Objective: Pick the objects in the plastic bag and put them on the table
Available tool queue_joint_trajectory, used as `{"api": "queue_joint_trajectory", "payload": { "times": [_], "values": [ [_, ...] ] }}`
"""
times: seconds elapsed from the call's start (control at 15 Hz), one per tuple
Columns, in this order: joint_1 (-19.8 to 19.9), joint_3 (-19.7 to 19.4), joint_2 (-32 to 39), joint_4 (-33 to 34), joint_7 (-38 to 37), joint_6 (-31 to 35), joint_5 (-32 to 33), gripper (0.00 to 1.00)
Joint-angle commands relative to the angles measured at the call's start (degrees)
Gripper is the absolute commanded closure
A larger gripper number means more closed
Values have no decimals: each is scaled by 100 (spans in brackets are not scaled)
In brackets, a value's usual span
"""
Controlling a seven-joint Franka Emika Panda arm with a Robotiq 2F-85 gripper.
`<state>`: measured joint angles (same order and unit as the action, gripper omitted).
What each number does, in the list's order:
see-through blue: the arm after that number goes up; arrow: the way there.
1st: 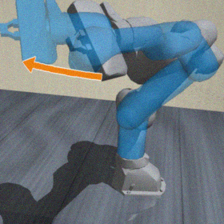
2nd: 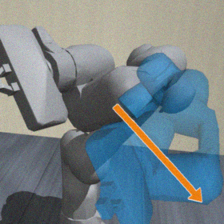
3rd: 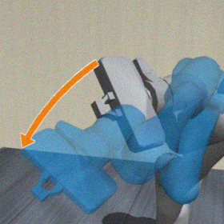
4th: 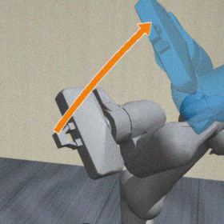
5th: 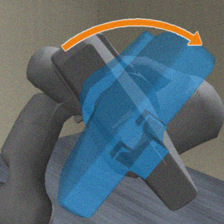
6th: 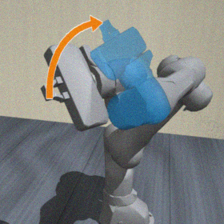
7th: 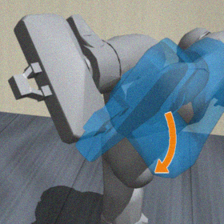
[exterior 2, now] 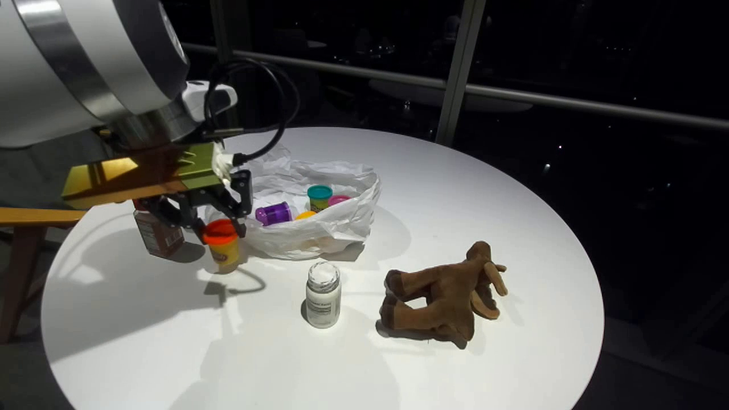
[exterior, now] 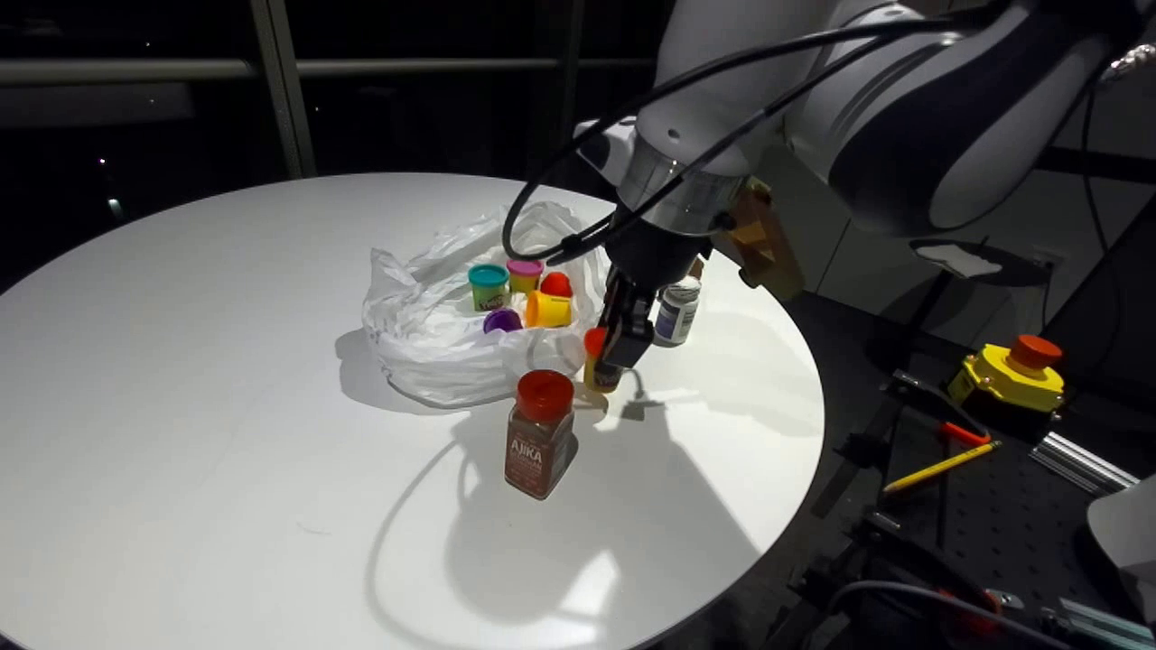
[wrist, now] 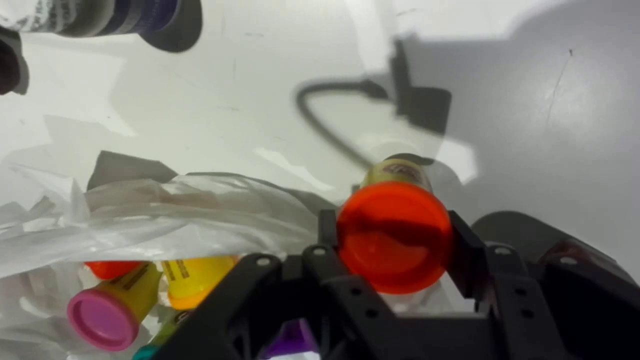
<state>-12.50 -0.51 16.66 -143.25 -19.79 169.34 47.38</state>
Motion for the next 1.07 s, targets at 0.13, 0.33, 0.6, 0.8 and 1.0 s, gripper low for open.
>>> {"api": "queue_joint_trajectory", "payload": {
  "times": [0.13,0.33,0.6,0.8,1.0],
  "values": [
    [212,218,-95,-283,416,-96,-196,72],
    [114,140,-52,-208,396,-282,-47,22],
    [113,121,-248,-271,354,-390,-57,0],
    [274,330,-547,-324,519,-535,-610,0],
    [479,717,-739,-83,822,-578,-1795,0]
  ]
}}
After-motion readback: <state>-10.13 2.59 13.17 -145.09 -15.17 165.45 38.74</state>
